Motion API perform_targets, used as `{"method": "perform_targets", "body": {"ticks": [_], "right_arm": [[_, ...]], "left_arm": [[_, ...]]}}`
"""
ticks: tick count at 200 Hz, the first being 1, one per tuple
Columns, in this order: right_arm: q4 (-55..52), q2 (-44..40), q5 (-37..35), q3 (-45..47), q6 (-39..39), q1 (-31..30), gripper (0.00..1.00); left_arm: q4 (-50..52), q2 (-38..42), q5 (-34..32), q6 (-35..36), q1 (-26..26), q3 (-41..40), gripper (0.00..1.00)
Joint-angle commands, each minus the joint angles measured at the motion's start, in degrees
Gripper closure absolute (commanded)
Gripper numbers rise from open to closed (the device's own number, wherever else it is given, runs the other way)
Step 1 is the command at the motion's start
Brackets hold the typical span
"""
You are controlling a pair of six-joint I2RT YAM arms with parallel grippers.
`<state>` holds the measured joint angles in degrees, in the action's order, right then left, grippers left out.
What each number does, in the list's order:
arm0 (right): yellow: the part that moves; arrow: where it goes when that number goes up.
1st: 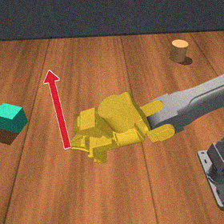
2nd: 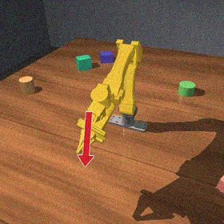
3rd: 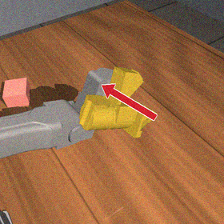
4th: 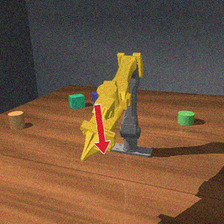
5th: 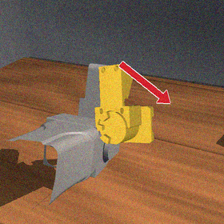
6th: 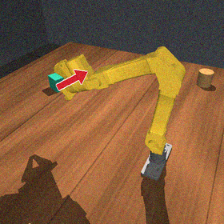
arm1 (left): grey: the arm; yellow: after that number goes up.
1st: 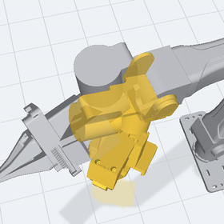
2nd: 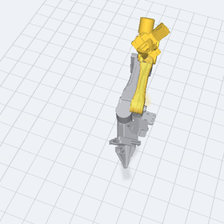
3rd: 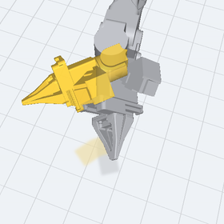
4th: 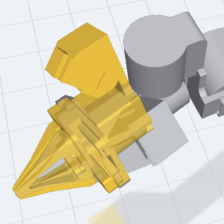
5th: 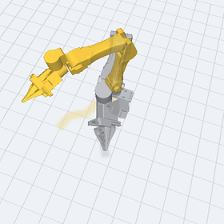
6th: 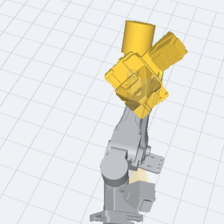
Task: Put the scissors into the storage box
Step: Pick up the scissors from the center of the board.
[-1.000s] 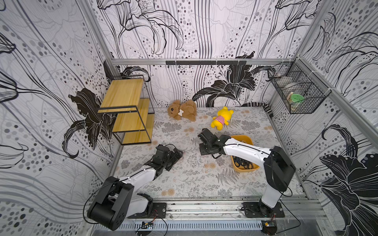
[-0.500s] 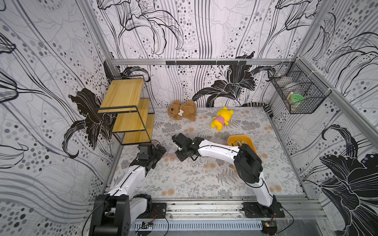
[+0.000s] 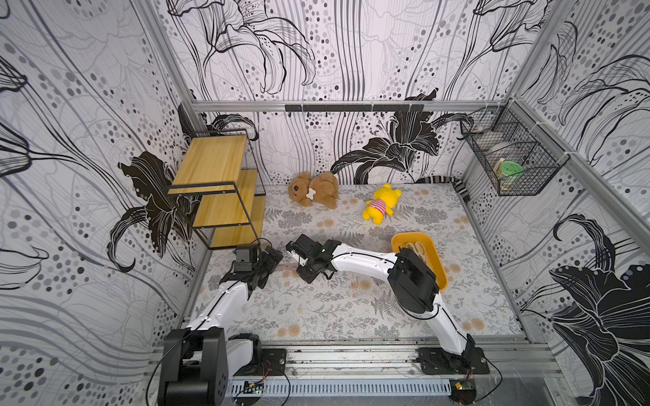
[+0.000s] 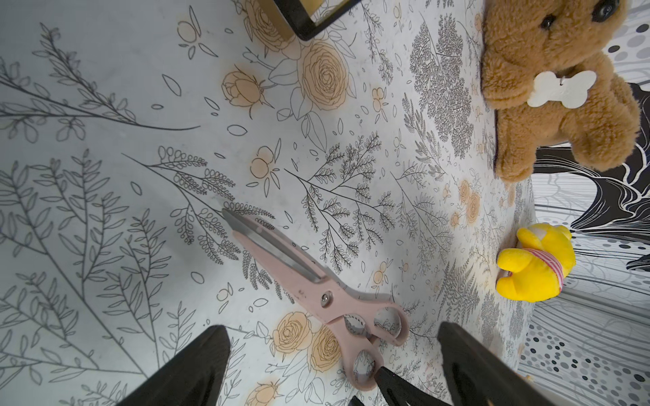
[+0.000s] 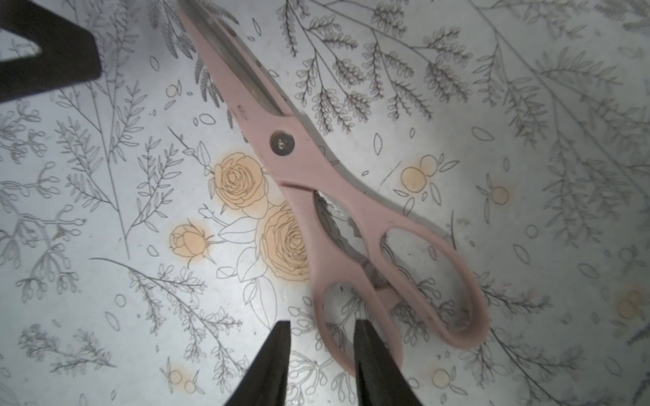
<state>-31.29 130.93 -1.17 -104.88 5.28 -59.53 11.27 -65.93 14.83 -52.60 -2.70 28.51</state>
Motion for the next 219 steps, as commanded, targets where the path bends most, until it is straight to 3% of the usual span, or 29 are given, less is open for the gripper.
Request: {"method": "perform_targets", "body": {"ticks": [1,70,131,180,219], "right_arm": [[-1.06,1.36,0.75,-0.76,-1.65,-0.44,0.66],[-5.32,4.21,-2.63,-3.04,-3.69,-0.76,0.7],[-14.02,7.2,-6.64,-5.07,-7.15,-0.73,0.81],[-14.21,7.53,-5.97,-2.86,-8.08,-0.84,1.0],[-12.3,6.68,-6.82,-0.92,-8.36,-1.08,1.0]], "left_arm": [[-1.28,0.82,0.42,0.9,-0.56,-0.56,0.03],[-1.01,1.25,0.35,1.18,-0.9,-0.83,0.03],[-1.29,1.38,0.45,1.09,-1.17,-1.0,0.03],[-1.26,1.46,0.43,1.03,-1.27,-1.09,0.03],[-1.08,1.66,0.37,1.08,-1.31,-1.0,0.03]]}}
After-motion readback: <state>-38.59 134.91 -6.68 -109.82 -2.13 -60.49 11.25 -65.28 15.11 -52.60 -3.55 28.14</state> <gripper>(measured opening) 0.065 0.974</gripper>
